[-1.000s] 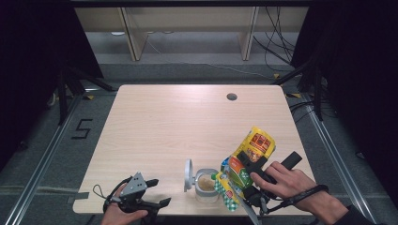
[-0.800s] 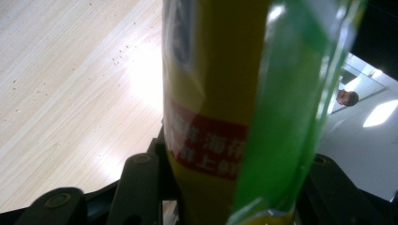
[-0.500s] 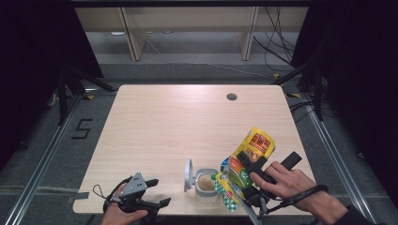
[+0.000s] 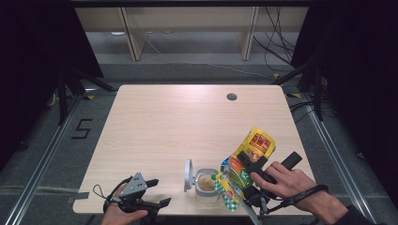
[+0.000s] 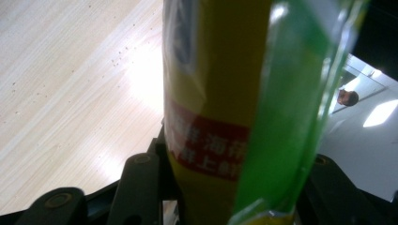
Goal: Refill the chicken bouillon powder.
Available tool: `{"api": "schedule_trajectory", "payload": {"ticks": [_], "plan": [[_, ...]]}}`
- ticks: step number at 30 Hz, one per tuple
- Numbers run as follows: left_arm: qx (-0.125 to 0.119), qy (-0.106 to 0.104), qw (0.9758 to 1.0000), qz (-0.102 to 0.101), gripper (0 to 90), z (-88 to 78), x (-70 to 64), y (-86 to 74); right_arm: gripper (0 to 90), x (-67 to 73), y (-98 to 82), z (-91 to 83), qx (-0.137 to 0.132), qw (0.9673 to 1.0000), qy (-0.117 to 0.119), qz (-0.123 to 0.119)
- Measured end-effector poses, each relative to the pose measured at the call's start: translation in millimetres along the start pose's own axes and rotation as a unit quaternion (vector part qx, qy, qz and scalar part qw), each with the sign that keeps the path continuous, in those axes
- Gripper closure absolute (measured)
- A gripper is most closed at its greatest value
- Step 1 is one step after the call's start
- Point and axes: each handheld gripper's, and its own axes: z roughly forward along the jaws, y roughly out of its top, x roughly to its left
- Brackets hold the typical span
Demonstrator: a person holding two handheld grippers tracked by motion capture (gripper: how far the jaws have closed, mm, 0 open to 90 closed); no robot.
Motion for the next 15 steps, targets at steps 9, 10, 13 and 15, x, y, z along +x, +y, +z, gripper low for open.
{"api": "schedule_trajectory", "payload": {"ticks": [9,10,13,15], "plan": [[0.0,-0.003,1.0,0.0,19.1,0.0,0.2,0.1,59.0,-1.8,-0.4,0.0,0.002,1.0,0.002,0.004],[0.001,-0.003,1.0,0.001,19.1,-0.4,0.4,0.3,59.1,-2.0,-0.5,-0.6,0.004,1.0,0.001,0.0],[0.0,0.0,1.0,0.0,19.1,-0.2,0.1,-0.1,59.1,-2.3,-0.7,-0.9,0.005,1.0,0.006,0.002],[0.0,0.0,1.0,0.0,19.1,-0.2,0.0,0.0,59.1,-1.7,-0.8,-0.7,0.004,1.0,0.003,0.001]]}}
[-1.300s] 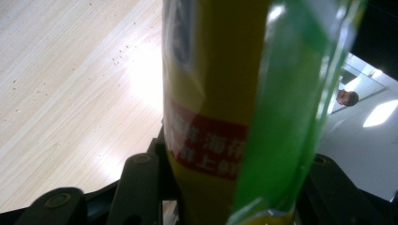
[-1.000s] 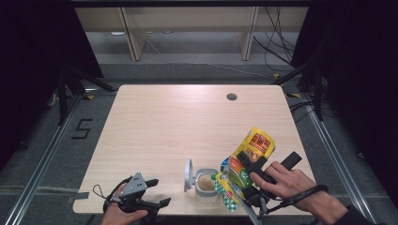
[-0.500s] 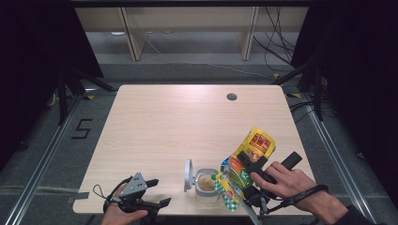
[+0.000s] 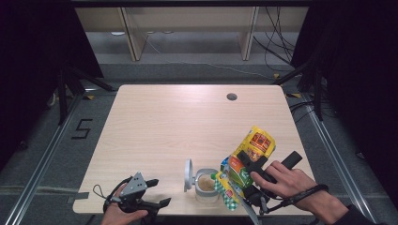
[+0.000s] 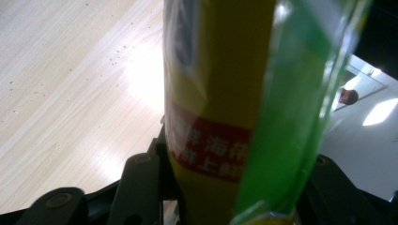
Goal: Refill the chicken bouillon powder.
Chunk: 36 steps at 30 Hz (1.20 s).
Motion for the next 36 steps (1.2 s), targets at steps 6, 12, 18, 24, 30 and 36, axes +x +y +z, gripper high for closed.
{"api": "schedule_trajectory", "payload": {"ticks": [6,12,18,24,30,36], "plan": [[0.0,-0.002,1.0,0.0,19.1,0.1,0.4,0.0,59.2,1.3,0.2,0.0,-0.001,1.0,-0.001,0.0],[0.0,-0.002,1.0,0.0,19.1,-0.1,0.4,0.1,59.2,1.1,0.5,0.7,-0.001,1.0,0.001,0.0],[0.001,-0.001,1.0,0.0,19.1,-0.3,0.3,0.0,59.2,0.8,1.0,0.6,-0.002,1.0,0.002,0.0],[0.001,-0.002,1.0,-0.001,19.1,-0.1,0.6,0.1,59.3,1.2,0.8,0.9,-0.002,1.0,0.002,0.002],[0.001,-0.001,1.0,0.0,19.1,-0.3,0.8,0.1,59.3,1.4,0.9,0.6,-0.001,1.0,0.004,0.002],[0.0,-0.003,1.0,-0.001,19.1,-0.2,0.5,0.2,59.4,1.1,1.2,0.8,-0.002,1.0,0.003,0.001]]}}
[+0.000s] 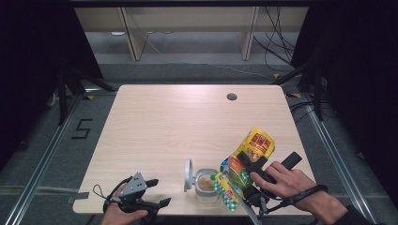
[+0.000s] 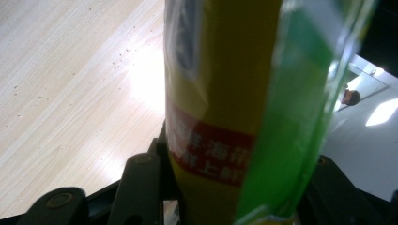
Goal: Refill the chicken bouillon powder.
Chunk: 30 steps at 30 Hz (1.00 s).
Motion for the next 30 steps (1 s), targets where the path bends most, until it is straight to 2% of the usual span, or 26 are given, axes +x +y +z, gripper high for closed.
{"api": "schedule_trajectory", "payload": {"ticks": [2,3,4,7,8,9,10,11,13,14,15,16,17,18,26,30], "plan": [[-0.007,-0.002,1.0,-0.005,19.1,0.8,-0.2,-0.5,59.4,0.0,-0.1,0.0,0.0,1.0,0.0,-0.001],[-0.006,-0.001,1.0,-0.004,19.1,0.6,0.0,-0.4,59.4,-0.4,-0.2,-0.1,0.0,1.0,0.0,-0.001],[-0.007,-0.001,1.0,-0.004,19.1,0.7,-0.1,-0.4,59.4,0.4,0.2,-0.5,0.002,0.9999,0.003,0.011],[-0.003,0.001,1.0,0.0,19.1,0.5,0.5,-0.4,59.4,-0.3,0.0,0.0,0.001,1.0,0.002,0.005],[-0.003,0.001,1.0,0.0,19.1,0.5,0.4,-0.4,59.4,0.5,0.3,-0.3,0.003,0.9999,0.003,0.011],[-0.003,0.001,1.0,0.001,19.1,0.5,0.4,-0.3,59.4,-2.4,-0.9,0.7,-0.002,0.9999,-0.001,-0.013],[-0.003,0.001,1.0,0.0,19.1,0.6,0.5,-0.3,59.4,-2.8,-1.0,1.0,-0.005,0.9999,0.008,-0.012],[-0.002,0.001,1.0,0.0,19.1,0.3,0.4,-0.2,59.4,0.4,0.2,-0.3,0.002,0.9999,0.003,0.011],[-0.002,0.002,1.0,0.0,19.1,0.2,0.3,-0.4,59.4,0.5,0.3,-0.3,0.002,0.9999,0.004,0.01],[-0.002,0.002,1.0,0.001,19.1,0.3,0.4,-0.3,59.5,-0.9,0.2,0.1,0.0,0.9997,0.021,0.01],[-0.002,0.002,1.0,-0.002,19.1,0.4,0.2,-0.4,59.5,-3.5,-0.8,1.0,-0.005,0.9997,0.018,-0.012],[-0.002,0.002,1.0,-0.001,19.1,0.4,0.3,-0.3,59.5,-3.7,-0.9,1.2,-0.006,0.9997,0.017,-0.014],[-0.001,0.002,1.0,0.001,19.1,0.3,0.4,-0.3,59.5,-2.6,-0.3,0.7,-0.003,0.9998,0.021,-0.003],[-0.002,0.002,1.0,0.0,19.1,0.3,0.3,-0.3,59.5,-2.1,-0.8,1.0,-0.002,0.9999,-0.003,-0.014],[-0.002,0.002,1.0,-0.001,19.1,0.3,0.2,-0.4,59.6,-1.9,-0.2,1.8,-0.002,0.9999,-0.005,-0.011],[-0.004,0.001,1.0,-0.002,19.1,0.6,0.4,-0.5,59.6,-1.5,-0.4,0.5,-0.001,1.0,0.002,-0.003]]}}
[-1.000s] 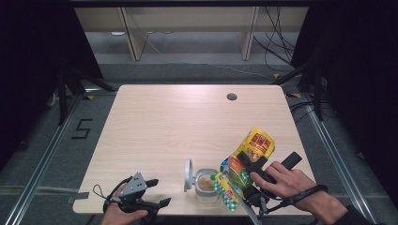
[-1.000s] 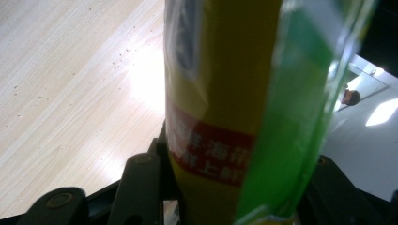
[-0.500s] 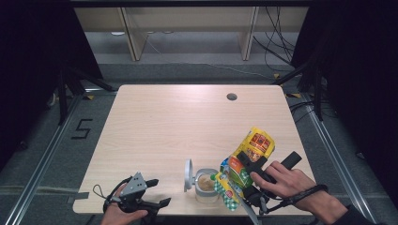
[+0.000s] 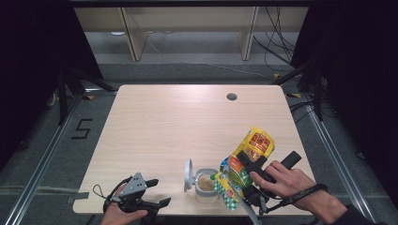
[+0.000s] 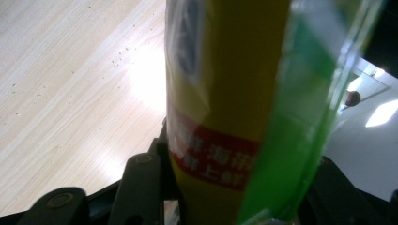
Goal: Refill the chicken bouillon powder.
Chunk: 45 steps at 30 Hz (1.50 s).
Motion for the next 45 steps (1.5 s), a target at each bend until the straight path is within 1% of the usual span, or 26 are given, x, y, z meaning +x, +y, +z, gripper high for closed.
{"api": "schedule_trajectory", "payload": {"ticks": [2,3,4,5,6,7,10,13,14,15,16,17,19,20,24,25,26,28,29,32,35,37,39,42,44,45], "plan": [[0.0,0.0,1.0,0.0,19.1,0.0,0.0,0.0,59.7,-0.1,-0.1,-0.3,0.0,1.0,-0.001,0.001],[0.0,0.0,1.0,0.002,19.1,0.0,0.0,0.1,59.7,1.2,0.5,-0.7,0.003,0.9999,0.0,0.01],[0.0,0.0,1.0,0.002,19.1,-0.1,0.0,0.1,59.7,0.7,0.3,-0.5,0.001,1.0,0.0,0.007],[0.003,-0.001,1.0,0.001,19.1,-0.6,-0.5,0.4,59.7,-1.3,-0.6,0.2,-0.001,0.9999,-0.004,-0.012],[0.005,0.001,1.0,0.003,19.1,-0.8,0.1,0.5,59.7,-0.3,-0.4,0.4,0.0,1.0,-0.005,-0.008],[-0.001,0.0,1.0,0.0,19.1,0.0,-0.1,0.0,59.7,-0.6,-0.5,0.6,0.0,0.9999,-0.005,-0.011],[-0.003,-0.002,1.0,-0.003,19.1,0.1,-0.4,0.0,59.7,0.3,-0.4,1.0,0.0,1.0,-0.005,-0.006],[0.0,0.0,1.0,0.002,19.1,-0.1,0.1,0.1,59.8,-1.7,-0.2,1.3,-0.003,0.9998,0.016,-0.007],[0.001,-0.001,1.0,0.002,19.1,-0.2,0.0,0.2,59.7,-1.7,-0.2,1.4,-0.003,0.9998,0.016,-0.005],[0.003,-0.001,1.0,0.003,19.1,-0.5,0.1,0.4,59.8,-0.9,-0.3,1.5,-0.003,0.9999,-0.002,-0.009],[-0.001,-0.001,1.0,0.0,19.1,-0.1,-0.1,0.1,59.7,-1.4,-0.2,1.3,-0.004,0.9999,0.015,-0.004],[0.0,0.0,1.0,0.0,19.1,-0.1,-0.1,0.1,59.8,-1.1,-0.4,1.1,-0.002,0.9999,-0.006,-0.014],[0.0,-0.001,1.0,0.0,19.1,-0.1,-0.1,0.0,59.8,-0.2,-0.2,0.7,0.0,1.0,-0.006,-0.007],[-0.001,0.0,1.0,0.0,19.1,-0.1,-0.2,0.0,59.8,-0.6,-0.5,0.7,0.0,0.9999,-0.006,-0.011],[0.003,-0.001,1.0,0.001,19.1,-0.6,-0.4,0.5,59.8,-0.3,-0.9,0.5,0.0,1.0,-0.005,-0.009],[0.003,-0.001,1.0,0.001,19.1,-0.6,-0.5,0.5,59.8,0.9,-0.3,-0.2,0.002,1.0,0.002,0.007],[0.003,-0.001,1.0,0.001,19.1,-0.5,-0.5,0.5,59.8,1.0,-0.1,-0.5,0.005,0.9999,0.0,0.012],[0.005,0.001,1.0,0.003,19.1,-0.7,0.1,0.5,59.8,0.8,-0.3,-0.6,0.005,0.9999,0.001,0.013],[0.0,0.0,1.0,0.002,19.1,0.0,0.0,0.1,59.9,1.0,-0.4,-0.6,0.005,0.9999,0.001,0.012],[0.0,-0.001,1.0,0.002,19.1,-0.2,-0.1,0.2,60.3,1.5,-0.4,-0.7,0.005,0.9999,0.0,0.012],[0.005,0.0,1.0,0.003,19.1,-0.9,-0.1,0.7,60.6,1.2,-0.4,-0.9,0.005,0.9999,0.001,0.012],[-0.001,0.0,1.0,0.0,19.1,-0.2,-0.3,0.2,60.7,1.0,-0.4,-1.1,0.005,0.9999,0.001,0.012],[-0.001,0.0,1.0,0.0,19.1,-0.2,-0.2,0.1,60.8,0.8,-0.6,-1.1,0.005,0.9999,0.003,0.013],[-0.001,0.0,1.0,0.0,19.1,-0.2,-0.2,0.2,60.8,0.7,-0.8,-1.1,0.005,0.9999,0.003,0.011],[-0.001,0.0,1.0,0.0,19.1,-0.2,-0.3,0.2,60.9,-1.5,-1.9,-0.5,0.001,0.9999,-0.003,-0.01],[-0.002,-0.001,1.0,0.0,19.1,-0.1,-0.3,0.1,60.9,-1.8,-2.0,-0.5,0.0,0.9999,-0.004,-0.013]]}}
